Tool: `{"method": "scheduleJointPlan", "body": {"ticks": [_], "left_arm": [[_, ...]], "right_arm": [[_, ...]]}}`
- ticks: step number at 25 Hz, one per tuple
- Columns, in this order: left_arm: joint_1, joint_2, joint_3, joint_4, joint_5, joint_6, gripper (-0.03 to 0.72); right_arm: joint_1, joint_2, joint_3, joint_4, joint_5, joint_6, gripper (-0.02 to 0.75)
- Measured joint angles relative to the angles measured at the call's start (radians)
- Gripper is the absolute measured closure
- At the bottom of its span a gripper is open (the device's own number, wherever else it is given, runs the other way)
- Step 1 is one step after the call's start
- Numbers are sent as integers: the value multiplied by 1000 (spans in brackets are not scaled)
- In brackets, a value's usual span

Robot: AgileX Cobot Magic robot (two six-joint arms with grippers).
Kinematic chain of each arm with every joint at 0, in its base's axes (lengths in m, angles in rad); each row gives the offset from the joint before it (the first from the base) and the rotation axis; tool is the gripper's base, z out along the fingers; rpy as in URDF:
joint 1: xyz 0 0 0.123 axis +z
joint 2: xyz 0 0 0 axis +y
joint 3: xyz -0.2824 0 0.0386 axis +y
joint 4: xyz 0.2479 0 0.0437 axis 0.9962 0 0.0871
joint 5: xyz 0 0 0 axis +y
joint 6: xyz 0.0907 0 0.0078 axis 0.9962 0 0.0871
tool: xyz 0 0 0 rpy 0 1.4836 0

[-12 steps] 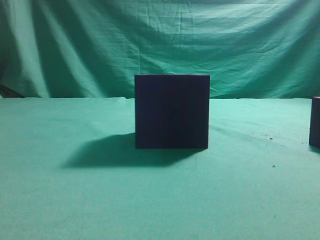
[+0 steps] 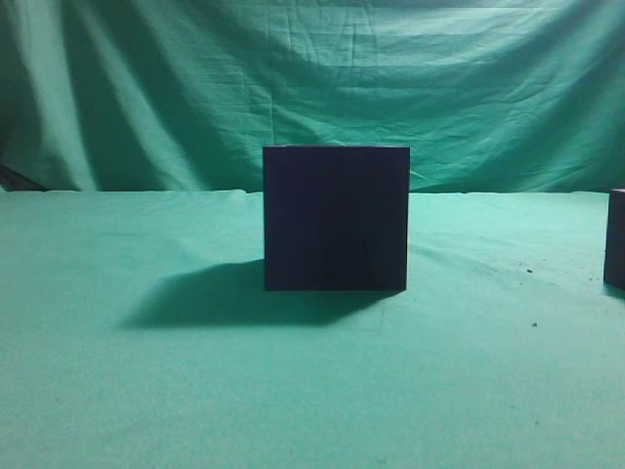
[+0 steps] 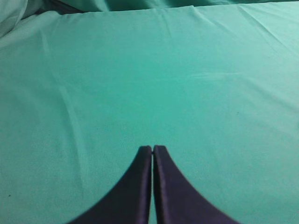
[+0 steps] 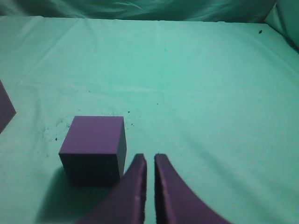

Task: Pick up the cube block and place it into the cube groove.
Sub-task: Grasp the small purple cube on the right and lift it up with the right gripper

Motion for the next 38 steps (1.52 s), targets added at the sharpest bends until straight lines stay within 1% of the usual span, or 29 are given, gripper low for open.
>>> {"method": "scheduleJointPlan", "body": {"ticks": [7, 9, 10, 11, 14, 16, 18, 20, 22, 24, 26, 30, 35, 38], "left_arm": [[0, 0, 0, 0, 0, 0, 688], [0, 0, 0, 0, 0, 0, 688], [0, 0, 0, 0, 0, 0, 688], [0, 0, 0, 0, 0, 0, 688], [0, 0, 0, 0, 0, 0, 688], [0, 0, 0, 0, 0, 0, 688], [0, 0, 0, 0, 0, 0, 688], [0, 0, 0, 0, 0, 0, 688], [0, 0, 0, 0, 0, 0, 688], [0, 0, 0, 0, 0, 0, 688], [0, 0, 0, 0, 0, 0, 688], [0, 0, 0, 0, 0, 0, 688], [0, 0, 0, 0, 0, 0, 688], [0, 0, 0, 0, 0, 0, 688]], "right_arm": [[0, 0, 0, 0, 0, 0, 738], [0, 0, 0, 9, -24, 0, 738], [0, 0, 1, 36, -50, 0, 738], [0, 0, 1, 88, -78, 0, 738], [0, 0, 1, 308, -211, 7, 738], [0, 0, 1, 383, -325, 7, 738], [0, 0, 1, 411, -379, 7, 738], [0, 0, -35, 415, -335, -15, 738], [0, 22, -112, 415, -263, -89, 738], [0, 96, -209, 415, -178, -184, 738], [0, 210, -288, 410, -102, -226, 738], [0, 422, -402, 407, 57, -247, 738], [0, 589, -466, 395, 223, -300, 738], [15, 695, -537, 345, 324, -314, 738]]}}
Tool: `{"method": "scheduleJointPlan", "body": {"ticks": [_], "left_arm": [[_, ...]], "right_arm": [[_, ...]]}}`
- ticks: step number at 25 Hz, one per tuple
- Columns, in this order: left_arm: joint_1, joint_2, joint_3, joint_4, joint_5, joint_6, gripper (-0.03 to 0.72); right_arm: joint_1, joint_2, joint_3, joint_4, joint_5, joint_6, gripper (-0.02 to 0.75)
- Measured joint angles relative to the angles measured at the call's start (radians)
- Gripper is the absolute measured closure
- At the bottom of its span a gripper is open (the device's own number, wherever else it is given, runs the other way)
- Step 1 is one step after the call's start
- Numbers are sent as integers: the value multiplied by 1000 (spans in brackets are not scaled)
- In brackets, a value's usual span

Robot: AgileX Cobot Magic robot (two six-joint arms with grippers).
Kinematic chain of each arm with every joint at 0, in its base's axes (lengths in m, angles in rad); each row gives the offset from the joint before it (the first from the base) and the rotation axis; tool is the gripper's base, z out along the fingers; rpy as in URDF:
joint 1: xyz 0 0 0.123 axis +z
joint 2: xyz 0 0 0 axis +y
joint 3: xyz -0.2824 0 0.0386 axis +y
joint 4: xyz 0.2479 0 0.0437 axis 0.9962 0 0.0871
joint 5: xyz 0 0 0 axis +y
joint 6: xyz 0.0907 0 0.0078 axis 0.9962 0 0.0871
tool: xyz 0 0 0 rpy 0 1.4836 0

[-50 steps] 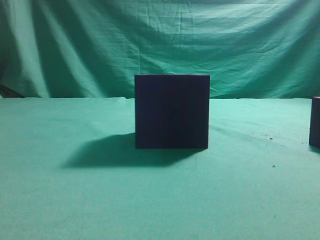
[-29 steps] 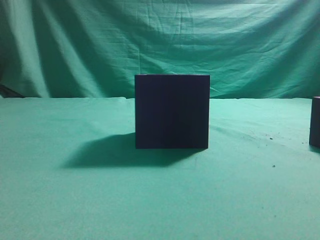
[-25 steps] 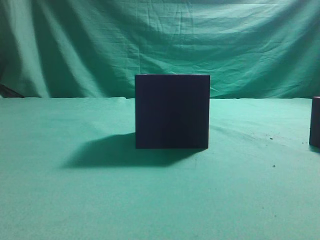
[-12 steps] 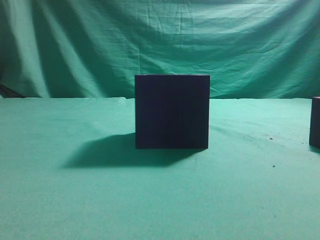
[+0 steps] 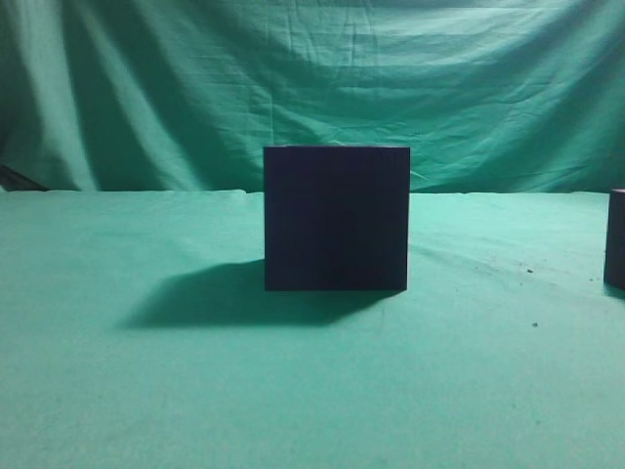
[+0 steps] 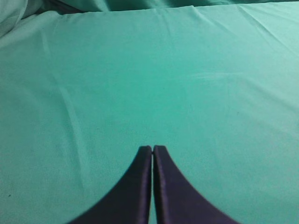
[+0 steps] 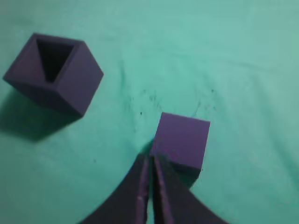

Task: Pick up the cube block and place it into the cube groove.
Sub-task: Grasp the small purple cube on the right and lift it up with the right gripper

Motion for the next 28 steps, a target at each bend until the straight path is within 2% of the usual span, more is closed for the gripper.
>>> {"method": "scheduleJointPlan", "body": {"ticks": [2, 7, 9, 13, 17, 22, 24, 27, 28], "left_arm": [[0, 0, 0, 0, 0, 0, 688], [0, 0, 0, 0, 0, 0, 688], [0, 0, 0, 0, 0, 0, 688], [0, 0, 0, 0, 0, 0, 688], [0, 0, 0, 0, 0, 0, 688], [0, 0, 0, 0, 0, 0, 688], [0, 0, 0, 0, 0, 0, 688], [0, 0, 0, 0, 0, 0, 688], [0, 0, 0, 0, 0, 0, 688]], "right_arm": [[48, 82, -62, -95, 75, 60, 738], [246, 282, -219, -457, 260, 405, 738], [311, 357, -273, -569, 316, 516, 738], [360, 505, -362, -609, 346, 606, 738], [364, 636, -425, -615, 346, 641, 524], [342, 749, -453, -618, 346, 698, 200], [327, 789, -454, -622, 346, 709, 146], [313, 835, -454, -625, 322, 711, 163], [311, 849, -454, -626, 309, 711, 137]]}}
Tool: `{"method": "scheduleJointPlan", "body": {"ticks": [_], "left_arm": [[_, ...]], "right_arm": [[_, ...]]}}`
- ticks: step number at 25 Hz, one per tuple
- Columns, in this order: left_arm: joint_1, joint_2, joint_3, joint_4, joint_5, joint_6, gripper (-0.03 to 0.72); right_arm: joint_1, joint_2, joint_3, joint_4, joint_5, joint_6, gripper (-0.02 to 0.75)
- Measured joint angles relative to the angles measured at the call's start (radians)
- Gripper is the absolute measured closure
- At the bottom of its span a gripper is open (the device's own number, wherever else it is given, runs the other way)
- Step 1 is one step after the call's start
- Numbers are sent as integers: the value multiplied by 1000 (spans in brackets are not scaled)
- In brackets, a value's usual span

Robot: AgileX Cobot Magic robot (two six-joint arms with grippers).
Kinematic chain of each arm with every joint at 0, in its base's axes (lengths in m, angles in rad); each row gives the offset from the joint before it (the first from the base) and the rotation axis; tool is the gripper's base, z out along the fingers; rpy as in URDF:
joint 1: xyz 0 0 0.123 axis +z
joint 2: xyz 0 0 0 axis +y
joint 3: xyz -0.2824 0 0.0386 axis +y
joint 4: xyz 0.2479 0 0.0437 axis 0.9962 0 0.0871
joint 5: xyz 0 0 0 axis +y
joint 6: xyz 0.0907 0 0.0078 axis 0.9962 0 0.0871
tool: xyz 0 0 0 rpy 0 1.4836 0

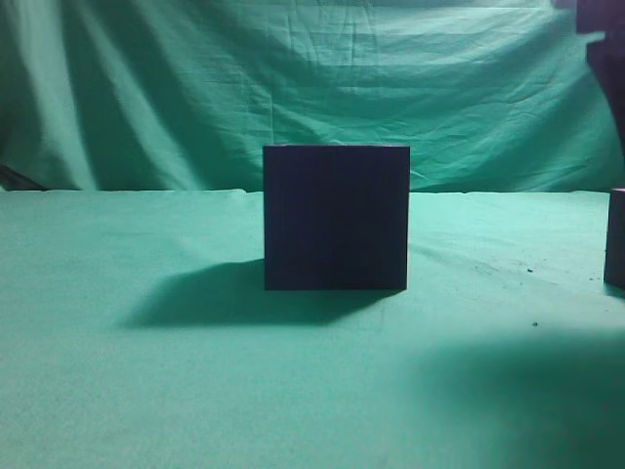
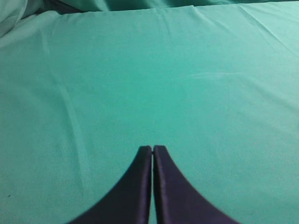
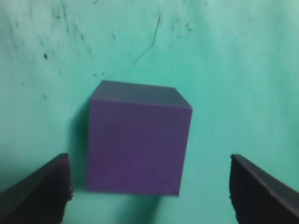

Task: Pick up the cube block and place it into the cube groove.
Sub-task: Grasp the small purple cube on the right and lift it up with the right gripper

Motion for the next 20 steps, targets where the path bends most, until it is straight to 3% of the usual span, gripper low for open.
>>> {"method": "scheduleJointPlan", "body": {"ticks": [10, 14, 20], "left_arm": [[0, 0, 0, 0, 0, 0, 688], [0, 0, 0, 0, 0, 0, 688], [0, 0, 0, 0, 0, 0, 688]], "right_arm": [[-2, 92, 0, -2, -104, 0, 137], [-2, 100, -7, -2, -105, 0, 308], [-2, 102, -132, 2, 10, 1, 318]]}}
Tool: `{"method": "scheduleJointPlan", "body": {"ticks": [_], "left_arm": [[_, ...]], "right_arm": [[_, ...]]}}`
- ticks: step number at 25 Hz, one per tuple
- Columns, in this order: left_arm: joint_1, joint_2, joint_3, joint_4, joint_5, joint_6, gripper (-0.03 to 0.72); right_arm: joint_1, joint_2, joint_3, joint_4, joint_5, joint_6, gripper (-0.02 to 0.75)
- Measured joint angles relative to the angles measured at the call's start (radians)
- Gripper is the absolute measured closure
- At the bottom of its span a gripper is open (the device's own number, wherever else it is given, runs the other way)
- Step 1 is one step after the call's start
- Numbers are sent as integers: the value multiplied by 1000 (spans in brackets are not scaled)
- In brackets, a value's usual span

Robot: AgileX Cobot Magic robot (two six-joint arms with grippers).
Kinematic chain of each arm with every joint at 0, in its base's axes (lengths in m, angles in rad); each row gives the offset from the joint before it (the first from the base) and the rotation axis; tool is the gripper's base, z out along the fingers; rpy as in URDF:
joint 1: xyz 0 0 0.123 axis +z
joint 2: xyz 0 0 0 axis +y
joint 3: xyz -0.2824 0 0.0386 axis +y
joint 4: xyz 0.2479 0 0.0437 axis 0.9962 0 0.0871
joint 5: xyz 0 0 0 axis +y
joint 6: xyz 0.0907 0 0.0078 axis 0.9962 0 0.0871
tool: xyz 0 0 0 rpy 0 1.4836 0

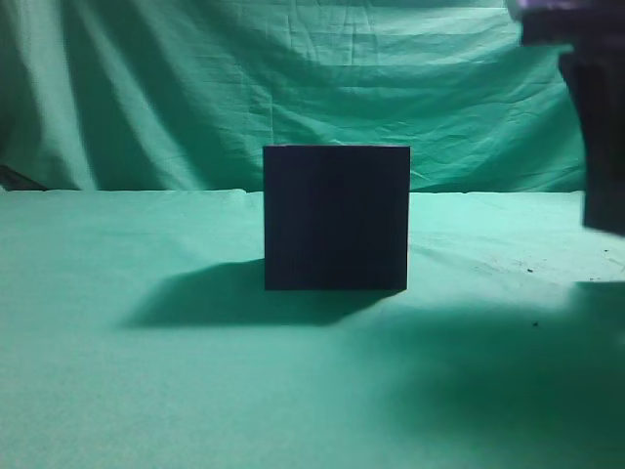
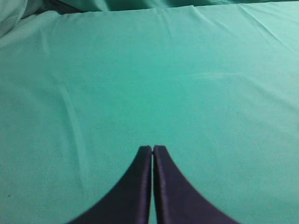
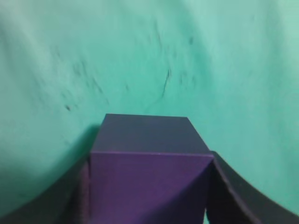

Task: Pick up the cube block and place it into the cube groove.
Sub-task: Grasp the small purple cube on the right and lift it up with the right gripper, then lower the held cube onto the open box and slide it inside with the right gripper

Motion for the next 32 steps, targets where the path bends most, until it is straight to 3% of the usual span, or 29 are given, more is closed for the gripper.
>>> {"method": "scheduleJointPlan", "body": {"ticks": [4, 9, 13, 21, 32], "left_arm": [[0, 0, 0, 0, 0, 0, 688], [0, 0, 0, 0, 0, 0, 688], [0, 0, 0, 0, 0, 0, 688], [0, 0, 0, 0, 0, 0, 688], [0, 0, 0, 0, 0, 0, 688]], "right_arm": [[63, -12, -187, 19, 65, 2, 318], [256, -10, -388, 42, 109, 30, 318], [364, 45, -500, 53, 161, 94, 318], [381, 217, -650, 40, 194, 184, 318], [381, 210, -591, -9, 193, 207, 318]]}}
